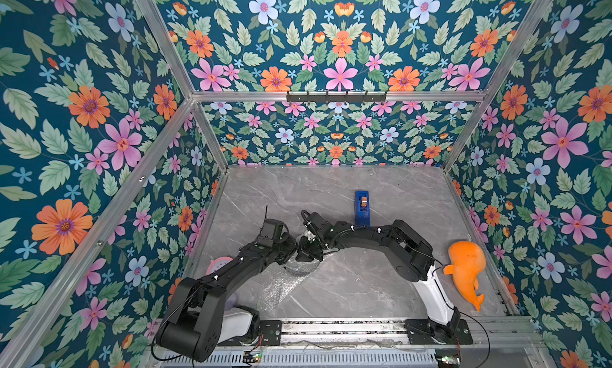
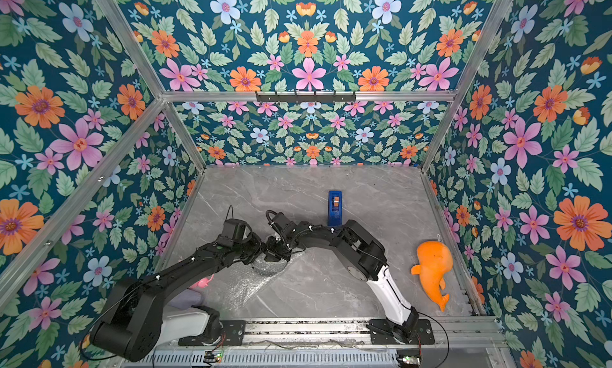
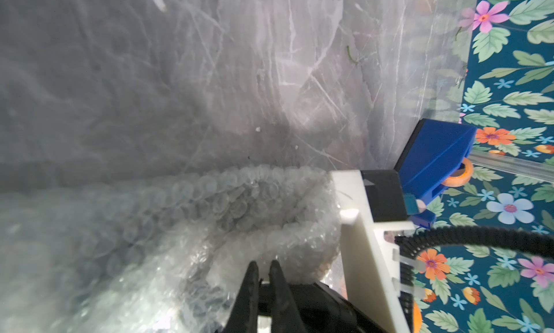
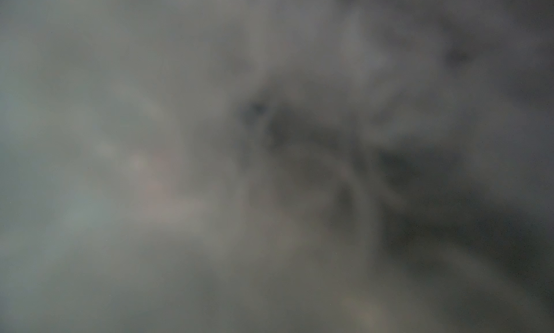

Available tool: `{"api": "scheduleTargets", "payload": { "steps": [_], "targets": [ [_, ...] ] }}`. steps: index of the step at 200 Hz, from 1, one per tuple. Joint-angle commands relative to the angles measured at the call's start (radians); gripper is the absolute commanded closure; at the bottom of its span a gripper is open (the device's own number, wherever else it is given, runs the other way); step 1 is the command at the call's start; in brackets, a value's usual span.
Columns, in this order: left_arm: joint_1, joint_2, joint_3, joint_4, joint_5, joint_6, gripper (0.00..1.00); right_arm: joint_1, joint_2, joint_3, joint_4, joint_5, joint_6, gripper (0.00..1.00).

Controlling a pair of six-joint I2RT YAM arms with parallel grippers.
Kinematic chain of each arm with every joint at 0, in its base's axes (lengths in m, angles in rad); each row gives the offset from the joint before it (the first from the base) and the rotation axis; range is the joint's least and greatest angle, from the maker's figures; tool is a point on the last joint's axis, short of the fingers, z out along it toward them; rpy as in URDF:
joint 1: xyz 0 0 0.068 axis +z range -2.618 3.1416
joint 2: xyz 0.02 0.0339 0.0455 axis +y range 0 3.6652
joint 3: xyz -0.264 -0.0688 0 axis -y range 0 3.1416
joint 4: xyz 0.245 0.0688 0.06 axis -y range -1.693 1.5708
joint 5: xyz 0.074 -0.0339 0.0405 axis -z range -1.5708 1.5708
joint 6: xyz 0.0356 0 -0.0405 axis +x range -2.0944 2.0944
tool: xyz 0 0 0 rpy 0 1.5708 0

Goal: Wrap dinner plates in bubble wrap
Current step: Wrap the plate in the bubble wrap.

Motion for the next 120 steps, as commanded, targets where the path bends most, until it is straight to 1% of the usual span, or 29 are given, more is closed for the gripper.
{"api": "scheduleTargets", "payload": {
  "steps": [1,10,19,45,78,92,120],
  "targets": [
    [0.028,-0.043,-0.01,-0.004,0.003,0.03,0.87,0.005,0.016,-0.007,-0.141,0.021,0.011,1.0],
    [0.04,-0.059,-0.013,-0.033,-0.003,0.044,0.91,0.004,0.014,-0.007,-0.14,0.025,0.01,1.0],
    [0.051,-0.068,-0.017,-0.047,0.0,0.054,0.93,0.006,0.009,-0.007,-0.139,0.029,0.006,1.0],
    [0.069,-0.076,-0.052,0.032,0.076,0.05,0.9,0.009,-0.005,-0.006,-0.123,0.031,-0.017,1.0],
    [0.07,-0.071,-0.039,0.098,0.118,0.042,0.89,0.019,-0.011,0.007,-0.131,0.043,-0.031,1.0],
    [0.069,-0.061,-0.032,0.117,0.129,0.045,0.92,0.021,-0.011,0.009,-0.136,0.049,-0.034,1.0],
    [0.069,-0.009,-0.031,0.072,0.109,0.076,0.98,0.021,-0.021,0.003,-0.131,0.062,-0.032,1.0]
  ]
}}
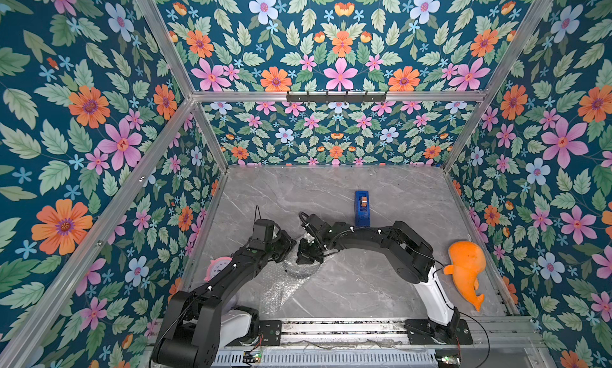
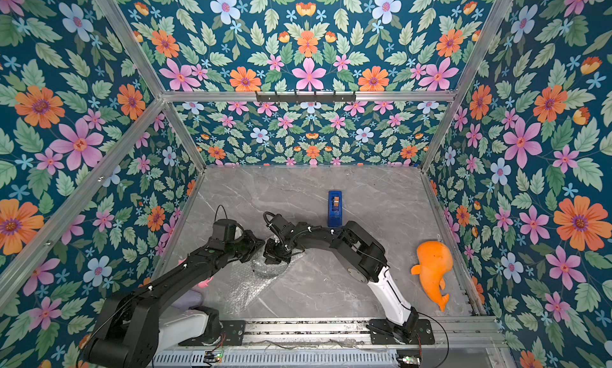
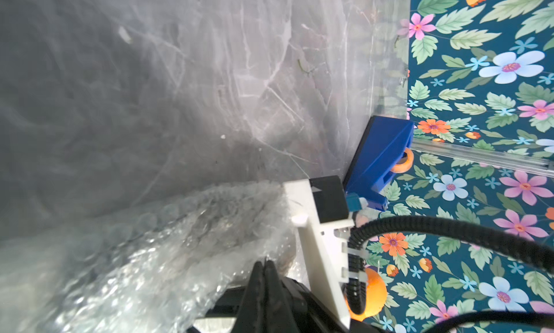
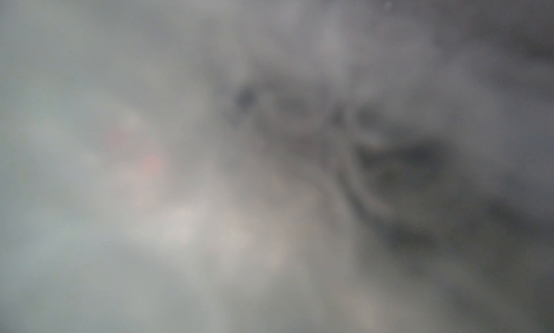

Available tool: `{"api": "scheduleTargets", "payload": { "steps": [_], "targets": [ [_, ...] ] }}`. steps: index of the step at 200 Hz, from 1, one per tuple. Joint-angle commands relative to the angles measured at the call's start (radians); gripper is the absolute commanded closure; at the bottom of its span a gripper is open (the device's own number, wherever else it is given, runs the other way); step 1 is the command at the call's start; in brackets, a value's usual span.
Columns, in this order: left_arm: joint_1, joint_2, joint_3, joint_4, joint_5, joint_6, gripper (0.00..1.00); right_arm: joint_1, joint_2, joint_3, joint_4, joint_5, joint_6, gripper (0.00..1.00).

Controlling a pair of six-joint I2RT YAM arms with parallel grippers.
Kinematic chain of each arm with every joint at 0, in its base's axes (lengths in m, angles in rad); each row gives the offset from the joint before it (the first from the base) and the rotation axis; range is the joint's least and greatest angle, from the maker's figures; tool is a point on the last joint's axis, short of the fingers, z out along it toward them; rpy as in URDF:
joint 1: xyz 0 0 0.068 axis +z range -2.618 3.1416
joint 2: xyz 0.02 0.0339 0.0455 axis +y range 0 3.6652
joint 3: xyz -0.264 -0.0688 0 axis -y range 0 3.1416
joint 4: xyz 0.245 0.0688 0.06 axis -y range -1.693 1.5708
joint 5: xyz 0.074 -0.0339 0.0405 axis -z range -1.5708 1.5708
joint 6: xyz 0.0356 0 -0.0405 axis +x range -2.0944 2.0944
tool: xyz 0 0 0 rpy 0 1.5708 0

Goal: Wrap dinner plates in bubble wrap
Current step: Wrap the plate in the bubble wrap.

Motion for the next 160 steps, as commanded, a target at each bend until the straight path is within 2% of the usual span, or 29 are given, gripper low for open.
{"api": "scheduleTargets", "payload": {
  "steps": [1,23,39,75,107,137,160],
  "targets": [
    [0.001,0.04,-0.004,-0.01,0.006,0.035,0.98,0.003,-0.004,-0.006,-0.082,0.043,0.003,1.0],
    [0.001,0.084,-0.06,0.054,0.055,0.023,1.0,0.004,-0.007,-0.007,-0.082,0.047,0.004,1.0],
    [0.001,0.073,-0.078,0.039,0.064,0.045,1.0,0.003,-0.008,-0.009,-0.082,0.047,0.007,1.0],
    [0.001,0.009,-0.072,-0.052,0.031,0.11,1.0,0.003,-0.01,-0.01,-0.077,0.049,0.006,1.0],
    [0.004,0.07,-0.083,-0.085,-0.018,0.139,1.0,0.005,-0.056,-0.009,-0.073,0.07,-0.013,1.0],
    [0.003,0.163,-0.112,-0.007,0.021,0.128,1.0,0.005,-0.101,0.037,-0.148,0.097,-0.056,0.79],
    [0.003,0.153,-0.116,-0.015,0.009,0.136,1.0,0.006,-0.136,0.055,-0.214,0.122,-0.087,0.66]
  ]
}}
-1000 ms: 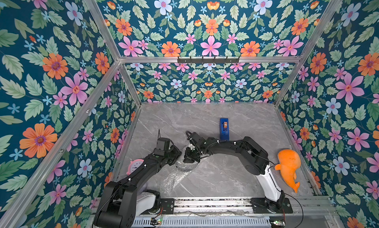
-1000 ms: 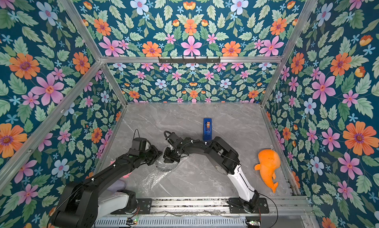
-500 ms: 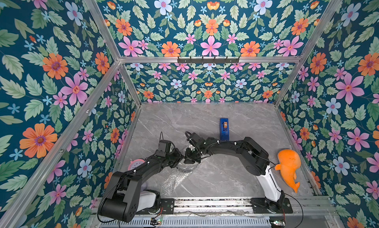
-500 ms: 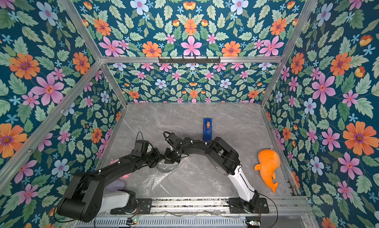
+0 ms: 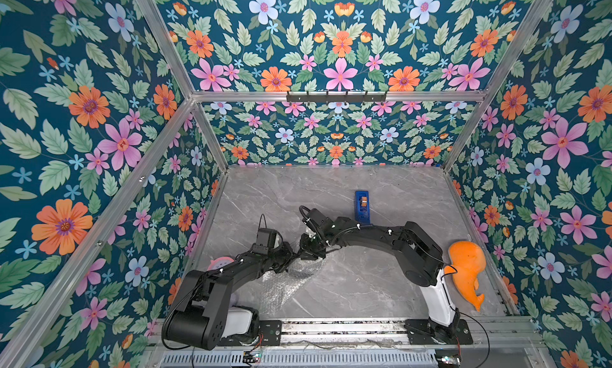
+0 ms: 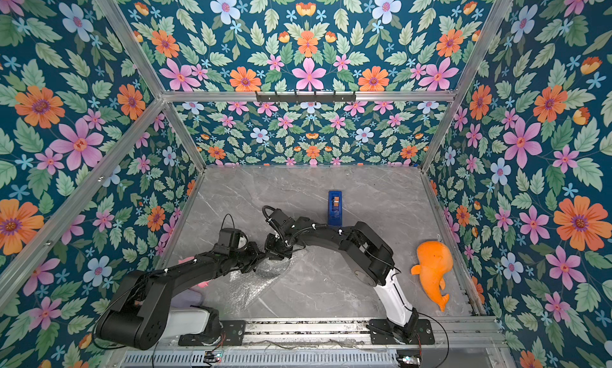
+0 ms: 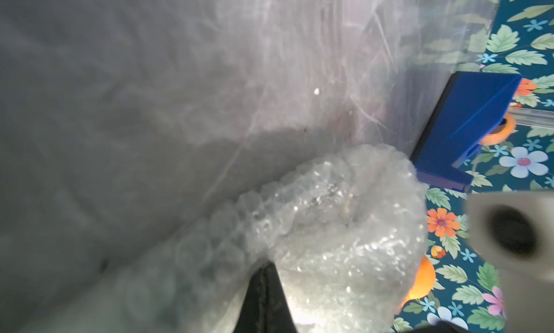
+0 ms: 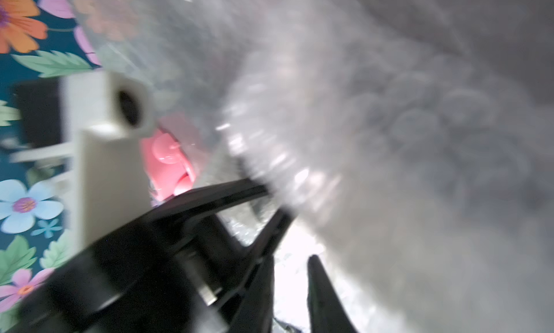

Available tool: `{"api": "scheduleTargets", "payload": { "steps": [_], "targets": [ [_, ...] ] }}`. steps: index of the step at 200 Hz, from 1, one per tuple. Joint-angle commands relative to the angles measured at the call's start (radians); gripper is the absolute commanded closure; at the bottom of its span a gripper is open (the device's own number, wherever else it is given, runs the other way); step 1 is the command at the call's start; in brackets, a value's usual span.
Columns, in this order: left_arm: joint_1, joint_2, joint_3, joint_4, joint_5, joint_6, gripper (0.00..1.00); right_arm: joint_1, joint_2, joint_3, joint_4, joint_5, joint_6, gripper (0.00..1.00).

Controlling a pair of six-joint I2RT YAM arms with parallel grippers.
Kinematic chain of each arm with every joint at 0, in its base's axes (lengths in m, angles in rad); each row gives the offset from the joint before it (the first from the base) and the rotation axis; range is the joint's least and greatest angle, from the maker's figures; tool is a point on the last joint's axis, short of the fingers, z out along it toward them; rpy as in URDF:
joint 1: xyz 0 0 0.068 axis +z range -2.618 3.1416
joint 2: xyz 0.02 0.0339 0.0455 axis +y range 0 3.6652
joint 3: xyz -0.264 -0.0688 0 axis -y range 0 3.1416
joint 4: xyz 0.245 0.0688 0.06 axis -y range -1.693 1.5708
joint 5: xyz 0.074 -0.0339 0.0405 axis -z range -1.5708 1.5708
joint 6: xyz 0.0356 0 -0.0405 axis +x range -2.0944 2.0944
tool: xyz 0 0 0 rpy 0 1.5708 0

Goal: Wrap dinner plates in bubble wrap
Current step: Wrap the plate in the bubble wrap.

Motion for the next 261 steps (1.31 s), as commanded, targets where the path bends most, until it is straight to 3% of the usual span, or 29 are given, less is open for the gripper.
{"api": "scheduleTargets", "payload": {
  "steps": [1,27,43,64,93,159,207,228,261],
  "targets": [
    [-0.001,0.005,-0.011,-0.093,-0.054,0.023,1.0,0.003,-0.032,0.017,-0.103,0.044,-0.048,0.66],
    [-0.001,-0.025,-0.01,-0.119,-0.08,0.032,1.0,0.029,-0.086,0.031,-0.249,0.087,-0.116,0.62],
    [0.0,-0.022,-0.01,-0.106,-0.08,0.026,1.0,0.061,-0.089,0.034,-0.338,0.075,-0.157,0.65],
    [-0.001,-0.006,-0.005,-0.082,-0.072,0.012,1.0,0.12,-0.063,0.023,-0.396,0.043,-0.183,0.76],
    [-0.001,0.012,0.016,-0.074,-0.078,0.006,1.0,0.149,-0.031,-0.03,-0.354,0.024,-0.148,0.78],
    [-0.001,0.052,0.064,-0.069,-0.096,0.004,1.0,0.006,-0.012,-0.045,-0.233,0.084,-0.12,0.78],
    [-0.003,0.09,0.074,-0.026,-0.089,-0.026,1.0,-0.145,0.042,0.037,-0.299,0.116,-0.241,0.79],
    [-0.006,0.096,0.07,-0.018,-0.074,-0.034,1.0,-0.152,0.0,0.093,-0.359,0.137,-0.313,0.78],
    [-0.006,0.026,0.04,-0.03,-0.07,-0.058,1.0,-0.092,-0.096,0.116,-0.397,0.186,-0.31,0.75]
  ]
}}
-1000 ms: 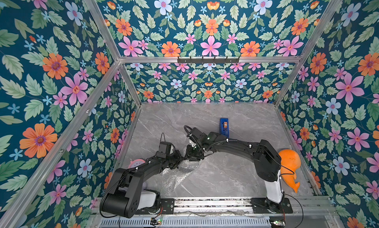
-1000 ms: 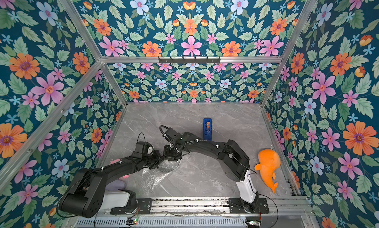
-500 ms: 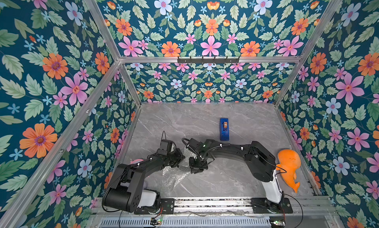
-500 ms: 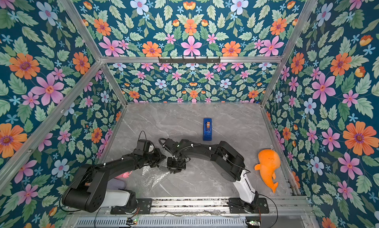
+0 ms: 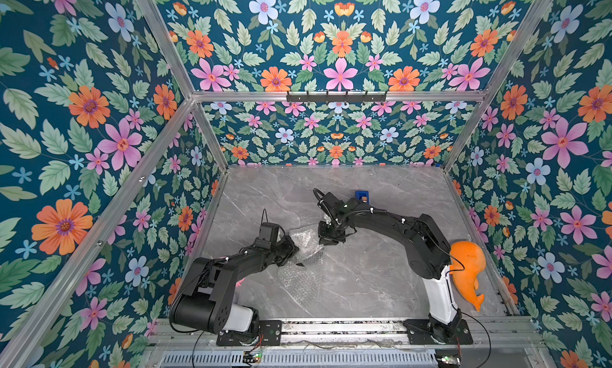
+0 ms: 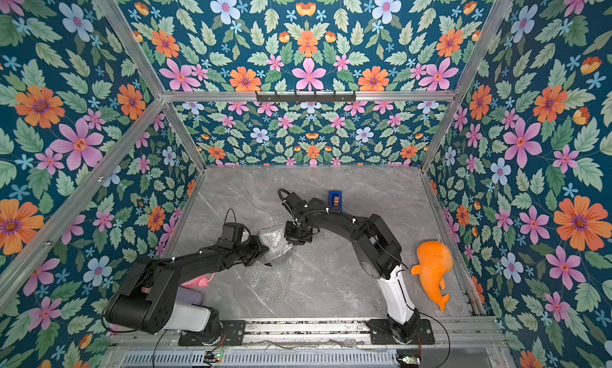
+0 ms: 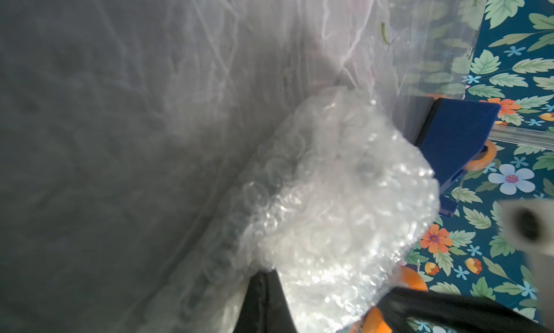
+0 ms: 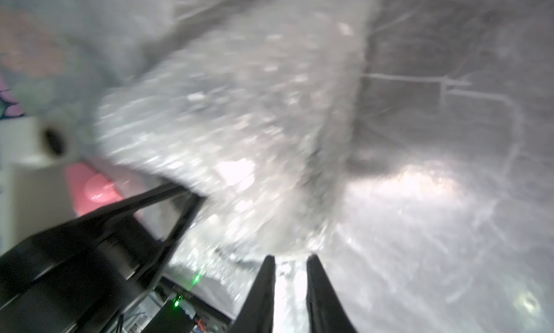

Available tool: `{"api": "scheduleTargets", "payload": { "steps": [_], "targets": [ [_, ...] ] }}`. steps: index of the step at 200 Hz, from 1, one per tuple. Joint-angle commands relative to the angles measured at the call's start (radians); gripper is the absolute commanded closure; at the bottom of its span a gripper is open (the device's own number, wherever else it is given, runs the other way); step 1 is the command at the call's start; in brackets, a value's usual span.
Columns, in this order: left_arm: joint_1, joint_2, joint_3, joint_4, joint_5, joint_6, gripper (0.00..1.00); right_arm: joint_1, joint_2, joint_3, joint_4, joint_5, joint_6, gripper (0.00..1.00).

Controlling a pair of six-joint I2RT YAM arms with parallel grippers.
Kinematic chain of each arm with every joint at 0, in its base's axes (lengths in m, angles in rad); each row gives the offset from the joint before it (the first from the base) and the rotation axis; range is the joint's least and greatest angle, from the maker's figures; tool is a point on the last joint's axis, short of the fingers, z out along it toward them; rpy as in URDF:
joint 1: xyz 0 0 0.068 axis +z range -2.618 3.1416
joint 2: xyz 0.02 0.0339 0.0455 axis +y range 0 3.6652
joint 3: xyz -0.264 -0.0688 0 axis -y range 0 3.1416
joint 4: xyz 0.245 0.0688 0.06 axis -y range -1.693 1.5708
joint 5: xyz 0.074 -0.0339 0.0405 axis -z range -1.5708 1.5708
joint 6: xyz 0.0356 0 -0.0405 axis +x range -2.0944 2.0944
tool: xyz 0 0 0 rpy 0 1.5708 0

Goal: Wrap dinner plates in bubble wrap
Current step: Wrap the plate in the bubble wrap.

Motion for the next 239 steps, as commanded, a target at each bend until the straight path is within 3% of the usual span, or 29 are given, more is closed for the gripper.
{"api": "scheduleTargets", "payload": {
  "steps": [1,77,165,195,224,239],
  "targets": [
    [-0.001,-0.037,-0.02,-0.08,-0.025,-0.025,1.0,0.04,-0.047,0.011,-0.052,0.049,-0.027,0.75],
    [-0.008,-0.079,-0.013,-0.083,-0.019,-0.043,1.0,0.09,0.194,0.185,-0.026,-0.018,0.061,0.79],
    [-0.022,-0.071,-0.033,-0.054,-0.019,-0.055,1.0,0.11,0.123,0.143,-0.024,0.08,0.085,0.87],
    [-0.024,-0.07,-0.034,-0.054,-0.02,-0.052,1.0,0.111,0.168,0.166,0.013,0.038,0.102,0.87],
    [-0.025,-0.065,-0.031,-0.048,-0.019,-0.057,1.0,0.117,0.231,0.159,0.018,-0.011,0.121,1.0],
    [-0.025,-0.067,-0.025,-0.046,-0.019,-0.061,1.0,0.12,0.231,0.114,0.049,-0.027,0.136,1.0]
  ]
}}
